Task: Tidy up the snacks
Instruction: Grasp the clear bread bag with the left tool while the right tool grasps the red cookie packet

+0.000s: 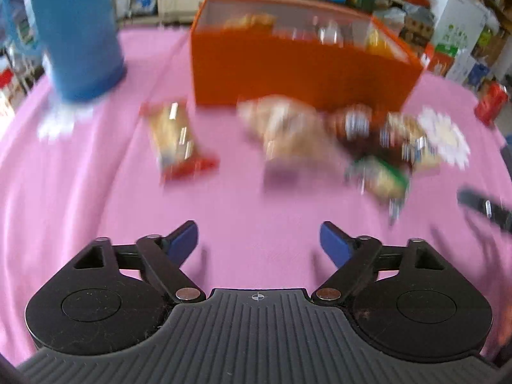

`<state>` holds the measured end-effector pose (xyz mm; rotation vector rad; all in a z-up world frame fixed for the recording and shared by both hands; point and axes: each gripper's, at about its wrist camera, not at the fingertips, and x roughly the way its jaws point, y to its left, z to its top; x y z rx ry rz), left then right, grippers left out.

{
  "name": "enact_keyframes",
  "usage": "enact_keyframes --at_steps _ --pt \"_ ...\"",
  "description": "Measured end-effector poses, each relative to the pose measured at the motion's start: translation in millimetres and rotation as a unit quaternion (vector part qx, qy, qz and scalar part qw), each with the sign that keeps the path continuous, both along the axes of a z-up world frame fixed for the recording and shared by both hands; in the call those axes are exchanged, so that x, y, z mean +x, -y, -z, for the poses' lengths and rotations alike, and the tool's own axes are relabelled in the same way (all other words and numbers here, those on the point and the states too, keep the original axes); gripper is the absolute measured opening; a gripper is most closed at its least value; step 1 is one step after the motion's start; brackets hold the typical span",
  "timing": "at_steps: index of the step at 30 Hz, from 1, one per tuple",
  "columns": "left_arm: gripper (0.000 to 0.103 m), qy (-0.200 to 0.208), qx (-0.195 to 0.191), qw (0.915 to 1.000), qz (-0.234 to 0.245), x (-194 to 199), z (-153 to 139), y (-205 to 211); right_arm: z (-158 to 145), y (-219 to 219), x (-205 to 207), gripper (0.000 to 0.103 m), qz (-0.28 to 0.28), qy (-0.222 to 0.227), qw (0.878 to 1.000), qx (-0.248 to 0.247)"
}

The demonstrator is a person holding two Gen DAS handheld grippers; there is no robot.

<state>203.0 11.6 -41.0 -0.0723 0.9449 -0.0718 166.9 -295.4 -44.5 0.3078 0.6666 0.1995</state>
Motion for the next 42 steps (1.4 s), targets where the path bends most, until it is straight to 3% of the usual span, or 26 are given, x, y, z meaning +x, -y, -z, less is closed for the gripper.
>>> enact_keyframes --at_steps 3,8,10,11,14,21,25,31,37,39,41,42 --pt "0.08 0.023 0.0 0.9997 0.006 46.9 -11.0 10.9 -1.7 6.0 0.5 0.09 0.005 0.005 1.0 -0.008" --pt "0.077 -0.01 0.037 0.9987 0.034 108.2 14.9 31.3 1.9 24.3 3.0 0.091 0.031 -0.009 0.999 0.019" --pt "0.06 -0.014 0.032 0.9984 0.043 112.4 24.7 33.1 2.2 27.5 3.2 0.092 0.037 -0.011 0.999 0.02" --pt "0.04 -0.021 0.025 0.9986 0.042 113.9 28.3 32.1 2.4 27.8 3.2 0.092 0.037 -0.012 0.999 0.021" --pt "0.034 -0.035 -0.01 0.9989 0.03 103.0 30.4 20.1 2.9 25.5 3.3 0.092 0.033 -0.013 0.999 0.018" --pt "0.035 -0.051 -0.012 0.9983 0.028 7.8 29.1 -7.0 5.9 11.2 3.3 0.092 0.006 -0.016 1.0 -0.012" --pt "0.037 -0.056 -0.021 0.9981 0.013 -24.9 30.3 -21.5 -3.1 -19.0 14.4 0.092 -0.066 -0.006 0.997 -0.036" --pt "0.039 -0.056 -0.037 0.9977 0.005 -23.7 27.8 -24.7 -14.7 -79.7 68.1 0.092 -0.165 0.033 0.976 -0.136" --pt "0.044 -0.047 -0.042 0.9979 0.015 -25.9 28.3 -26.6 21.4 -99.3 129.5 0.088 -0.25 -0.016 0.948 -0.198" --pt "0.045 -0.045 -0.042 0.998 0.015 -25.0 28.8 -26.6 24.8 -92.2 135.0 0.086 -0.238 -0.03 0.956 -0.167" --pt "0.046 -0.043 -0.042 0.9981 0.016 -23.9 29.1 -26.3 20.9 -85.4 126.6 0.074 -0.222 -0.036 0.962 -0.155" --pt "0.047 -0.042 -0.04 0.9981 0.018 -23.9 29.3 -25.7 19.4 -81.6 119.9 0.073 -0.213 -0.04 0.965 -0.148"
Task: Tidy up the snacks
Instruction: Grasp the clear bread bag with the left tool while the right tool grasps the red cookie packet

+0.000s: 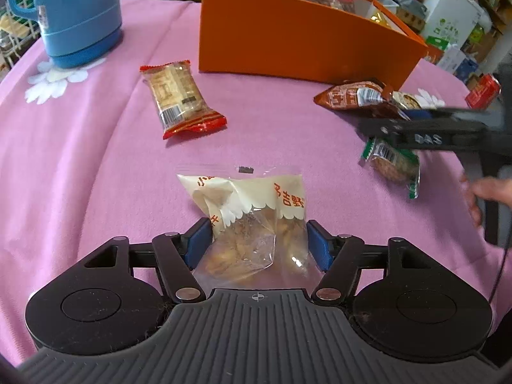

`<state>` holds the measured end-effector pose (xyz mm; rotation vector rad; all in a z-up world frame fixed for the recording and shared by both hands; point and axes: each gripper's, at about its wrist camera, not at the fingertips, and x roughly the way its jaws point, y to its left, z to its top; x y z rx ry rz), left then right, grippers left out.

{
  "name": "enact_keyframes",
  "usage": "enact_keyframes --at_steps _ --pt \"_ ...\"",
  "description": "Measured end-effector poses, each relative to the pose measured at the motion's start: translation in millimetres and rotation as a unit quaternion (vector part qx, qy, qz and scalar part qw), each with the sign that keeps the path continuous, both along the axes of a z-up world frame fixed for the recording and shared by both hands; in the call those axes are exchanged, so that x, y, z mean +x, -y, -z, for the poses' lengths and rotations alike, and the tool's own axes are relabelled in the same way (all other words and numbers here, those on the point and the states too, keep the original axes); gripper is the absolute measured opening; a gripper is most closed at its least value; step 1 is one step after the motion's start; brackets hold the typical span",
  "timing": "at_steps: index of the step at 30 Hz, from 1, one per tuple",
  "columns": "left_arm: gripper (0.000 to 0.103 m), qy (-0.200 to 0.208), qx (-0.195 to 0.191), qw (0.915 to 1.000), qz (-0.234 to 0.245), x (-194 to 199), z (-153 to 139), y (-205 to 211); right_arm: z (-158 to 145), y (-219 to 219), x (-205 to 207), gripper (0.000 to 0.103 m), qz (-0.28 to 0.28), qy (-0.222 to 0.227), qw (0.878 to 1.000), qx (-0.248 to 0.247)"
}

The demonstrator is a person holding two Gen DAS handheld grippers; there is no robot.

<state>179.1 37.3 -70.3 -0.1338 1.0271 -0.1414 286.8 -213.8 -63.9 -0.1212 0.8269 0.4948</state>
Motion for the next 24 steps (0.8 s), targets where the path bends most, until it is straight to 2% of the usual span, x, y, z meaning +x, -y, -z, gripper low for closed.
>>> enact_keyframes --at_steps 6,11,12,13,14,16,19,21,24 --pt "0.049 0.01 0.036 0.9992 0.013 -4.9 2.0 11.9 -12.9 23.7 -63.1 0.064 0.052 -0.003 0.998 0.028" --pt "0.05 0.01 0.048 0.9986 0.019 -12.1 3.0 18.7 -18.0 38.5 -118.1 0.061 0.082 0.014 0.997 0.0" --pt "0.051 0.009 0.049 0.9985 0.021 -13.2 3.0 19.5 -17.7 44.4 -127.6 0.063 0.086 0.014 0.996 0.001" --pt "0.051 0.008 0.05 0.9985 0.022 -13.8 3.1 19.9 -17.0 48.5 -133.9 0.071 0.085 0.009 0.996 0.005" --pt "0.052 0.007 0.048 0.9986 0.022 -13.8 2.8 20.0 -16.5 52.6 -139.4 0.075 0.086 -0.005 0.996 0.006" --pt "0.052 0.001 0.04 0.999 0.019 -12.9 1.9 18.8 -22.6 60.6 -153.0 0.095 0.1 -0.007 0.995 0.019" --pt "0.053 -0.003 0.021 0.9997 0.012 -12.7 0.6 14.3 -41.9 72.7 -177.5 0.094 0.142 -0.004 0.988 0.059" --pt "0.053 -0.005 0.009 0.9999 0.006 -12.2 0.1 10.7 -47.8 79.7 -187.5 0.094 0.195 -0.03 0.977 0.082" --pt "0.054 -0.007 -0.003 1.0 0.005 -11.5 -0.5 7.2 -39.3 86.9 -194.1 0.094 0.224 -0.097 0.958 0.15"
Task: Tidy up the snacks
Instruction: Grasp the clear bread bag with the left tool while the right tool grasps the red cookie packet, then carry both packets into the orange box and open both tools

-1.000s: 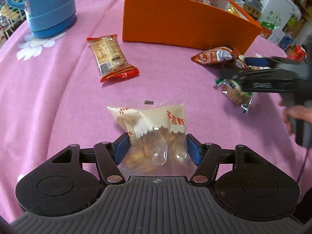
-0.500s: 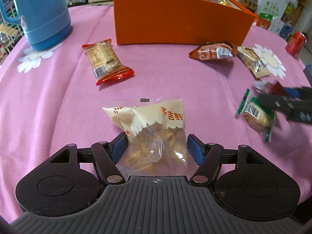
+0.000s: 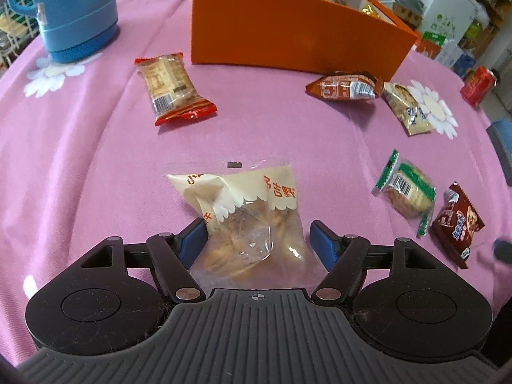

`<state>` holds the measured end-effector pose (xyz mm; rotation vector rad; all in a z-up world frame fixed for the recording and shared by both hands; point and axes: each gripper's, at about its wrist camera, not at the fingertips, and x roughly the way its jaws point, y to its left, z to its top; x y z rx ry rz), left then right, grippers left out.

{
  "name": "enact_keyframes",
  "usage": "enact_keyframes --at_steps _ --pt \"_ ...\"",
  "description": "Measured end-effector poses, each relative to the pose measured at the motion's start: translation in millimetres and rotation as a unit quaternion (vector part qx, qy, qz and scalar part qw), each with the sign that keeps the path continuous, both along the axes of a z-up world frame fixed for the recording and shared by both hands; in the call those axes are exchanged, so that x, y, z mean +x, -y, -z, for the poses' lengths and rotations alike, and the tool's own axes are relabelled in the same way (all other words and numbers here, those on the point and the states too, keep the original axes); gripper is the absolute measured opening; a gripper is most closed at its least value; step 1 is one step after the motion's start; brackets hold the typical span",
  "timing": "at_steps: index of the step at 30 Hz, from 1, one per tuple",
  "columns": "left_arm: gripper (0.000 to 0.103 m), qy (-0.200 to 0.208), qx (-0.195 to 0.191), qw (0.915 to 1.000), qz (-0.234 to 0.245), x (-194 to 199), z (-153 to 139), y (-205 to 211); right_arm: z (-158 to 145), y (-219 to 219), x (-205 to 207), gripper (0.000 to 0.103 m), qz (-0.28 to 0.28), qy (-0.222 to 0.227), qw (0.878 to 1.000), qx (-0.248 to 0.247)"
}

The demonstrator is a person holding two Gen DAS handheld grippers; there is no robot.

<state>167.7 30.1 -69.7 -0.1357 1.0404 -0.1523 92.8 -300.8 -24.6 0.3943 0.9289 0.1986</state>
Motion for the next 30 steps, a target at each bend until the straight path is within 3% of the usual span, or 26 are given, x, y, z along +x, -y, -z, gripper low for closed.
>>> enact_keyframes --at_steps 2,3,10,16,21,23,24,25,30 --pt "0.054 0.0 -0.005 1.0 0.001 -0.2 -0.2 -2.2 13.5 0.7 6.1 0.094 0.005 -0.026 0.999 0.044" --pt "0.054 0.0 -0.007 1.0 0.0 -0.9 -0.2 -3.0 19.3 -1.9 12.6 0.094 0.005 -0.036 0.998 0.042" --pt "0.058 -0.004 -0.014 0.9999 -0.004 -3.4 -1.0 -7.9 28.3 -34.6 69.5 0.094 -0.048 0.001 0.996 -0.071" --pt "0.066 0.006 0.002 0.9999 0.009 -6.7 -3.1 -3.3 28.1 -36.7 57.6 0.094 -0.043 0.028 0.992 -0.113" --pt "0.063 0.005 0.024 0.9997 0.009 -2.5 -0.1 5.5 36.5 -41.5 60.9 0.093 -0.043 0.039 0.987 -0.151" --pt "0.056 0.007 0.033 0.9994 0.008 -1.8 2.3 7.7 37.9 -44.9 58.4 0.082 -0.052 0.052 0.981 -0.177" --pt "0.039 0.012 0.044 0.9989 0.008 -2.1 2.3 9.5 37.9 -46.4 56.0 0.065 -0.057 0.06 0.977 -0.194" --pt "0.035 0.016 0.057 0.9982 0.011 -2.3 1.8 11.6 36.6 -44.8 53.1 0.05 -0.059 0.069 0.975 -0.201" --pt "0.032 0.019 0.016 0.9997 0.001 -7.2 -12.6 -0.7 21.6 -22.6 42.0 0.05 -0.028 0.06 0.986 -0.155"
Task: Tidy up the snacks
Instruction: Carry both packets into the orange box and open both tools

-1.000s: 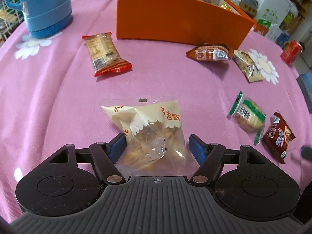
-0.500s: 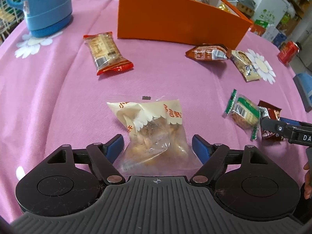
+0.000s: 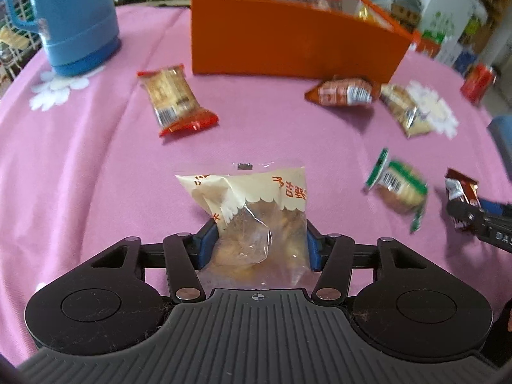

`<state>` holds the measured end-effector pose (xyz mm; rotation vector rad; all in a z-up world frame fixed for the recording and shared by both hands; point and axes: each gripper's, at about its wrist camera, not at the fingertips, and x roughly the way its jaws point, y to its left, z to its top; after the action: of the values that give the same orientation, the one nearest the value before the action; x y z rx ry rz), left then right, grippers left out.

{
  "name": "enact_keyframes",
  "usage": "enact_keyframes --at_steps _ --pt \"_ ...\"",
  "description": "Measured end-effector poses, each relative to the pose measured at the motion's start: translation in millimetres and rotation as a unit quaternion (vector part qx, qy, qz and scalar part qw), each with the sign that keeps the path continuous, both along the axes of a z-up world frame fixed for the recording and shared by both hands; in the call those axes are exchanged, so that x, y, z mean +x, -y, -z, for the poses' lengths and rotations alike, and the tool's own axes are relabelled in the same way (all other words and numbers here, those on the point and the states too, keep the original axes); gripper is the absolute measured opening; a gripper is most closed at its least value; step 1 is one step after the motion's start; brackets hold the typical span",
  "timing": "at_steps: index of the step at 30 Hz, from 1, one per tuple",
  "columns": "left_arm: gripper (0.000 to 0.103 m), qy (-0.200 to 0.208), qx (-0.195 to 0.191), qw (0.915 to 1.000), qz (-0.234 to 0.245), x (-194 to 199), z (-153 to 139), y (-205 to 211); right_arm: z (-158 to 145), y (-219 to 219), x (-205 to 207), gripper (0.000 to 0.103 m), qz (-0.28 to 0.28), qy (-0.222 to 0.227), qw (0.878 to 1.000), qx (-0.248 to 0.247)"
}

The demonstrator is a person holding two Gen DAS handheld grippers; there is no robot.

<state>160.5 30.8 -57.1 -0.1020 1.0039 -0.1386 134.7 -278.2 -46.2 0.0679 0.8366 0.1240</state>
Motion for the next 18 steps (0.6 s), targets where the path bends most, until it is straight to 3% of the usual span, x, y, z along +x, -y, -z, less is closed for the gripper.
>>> enact_keyframes --at_steps 7,10,13,18 --pt "0.032 0.04 -0.033 0.9986 -0.009 16.3 -44.8 -15.1 -56.3 -0.1 11.3 0.05 -0.014 0.057 0.995 0.078" --pt "0.032 0.073 -0.043 0.9964 -0.006 48.6 -71.9 -14.8 -81.1 -15.8 46.3 0.05 -0.043 0.095 0.991 0.088" --pt "0.032 0.112 -0.034 0.9931 0.001 93.7 -97.1 -5.3 -100.9 -39.8 95.0 0.05 -0.072 0.137 0.986 0.064" --pt "0.033 0.137 -0.031 0.9901 0.007 172.9 -110.3 9.8 -102.6 -69.9 181.7 0.05 -0.099 0.151 0.982 0.046"
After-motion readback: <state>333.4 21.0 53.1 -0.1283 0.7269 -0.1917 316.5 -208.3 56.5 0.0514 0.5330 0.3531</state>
